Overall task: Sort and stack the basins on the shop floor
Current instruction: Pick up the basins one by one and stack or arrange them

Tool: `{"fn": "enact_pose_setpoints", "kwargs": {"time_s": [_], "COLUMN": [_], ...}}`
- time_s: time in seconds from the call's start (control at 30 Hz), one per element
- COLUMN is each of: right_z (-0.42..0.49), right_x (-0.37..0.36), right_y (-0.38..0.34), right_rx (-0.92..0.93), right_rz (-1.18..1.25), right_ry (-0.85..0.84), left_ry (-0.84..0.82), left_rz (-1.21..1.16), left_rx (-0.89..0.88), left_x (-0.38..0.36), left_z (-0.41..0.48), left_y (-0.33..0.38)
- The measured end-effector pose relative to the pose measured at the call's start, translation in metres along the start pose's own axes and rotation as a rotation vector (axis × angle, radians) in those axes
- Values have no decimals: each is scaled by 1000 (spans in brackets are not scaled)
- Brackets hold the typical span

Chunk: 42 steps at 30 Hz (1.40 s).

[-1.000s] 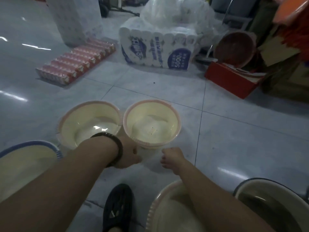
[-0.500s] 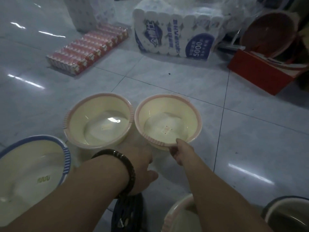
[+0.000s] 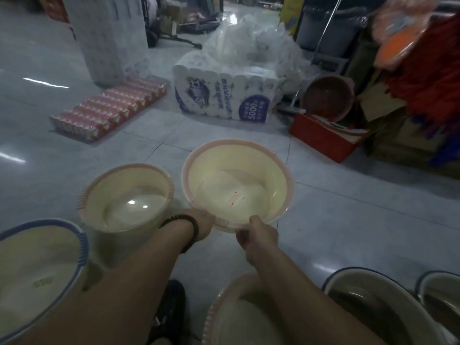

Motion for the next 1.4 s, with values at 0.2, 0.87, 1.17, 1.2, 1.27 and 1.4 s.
{"fn": "enact_pose_setpoints", "kwargs": {"time_s": [0.2,0.87,1.17,1.2,1.27,1.4], "right_z": [-116,-206,-197,-194,-189,-178], "right_x": [64,312,342,343,345,351], "right_y": [-24,-32,22,25,33,50], "right_rx": [147,269,32,26,0,-90], "right_rz": [-63,-683,-873,-904,-936,-947], "right_ry": [81,96,272,287,307,297], "left_ry": [-61,245,154,161,159,85], "left_rz": [-806,-271,-189,-183,-170,-50], "left_rx": [-81,-149,-42,-38,-24,19], "left_x": [-71,-163,-208,-210,-213,-215], "left_z": [-23,-55,-17,-14,-9,3], "left_y": [14,-78,-130,-132,-133,-132]}}
Point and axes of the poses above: each hand's wrist, its own z-axis towards the middle knuckle, its own x-axis out of the back of the hand, y = z × x, the point moved 6 cm from there along z, towards the middle knuckle, and after that the axes turned 15 degrees about -y, right-handed, at the moved point
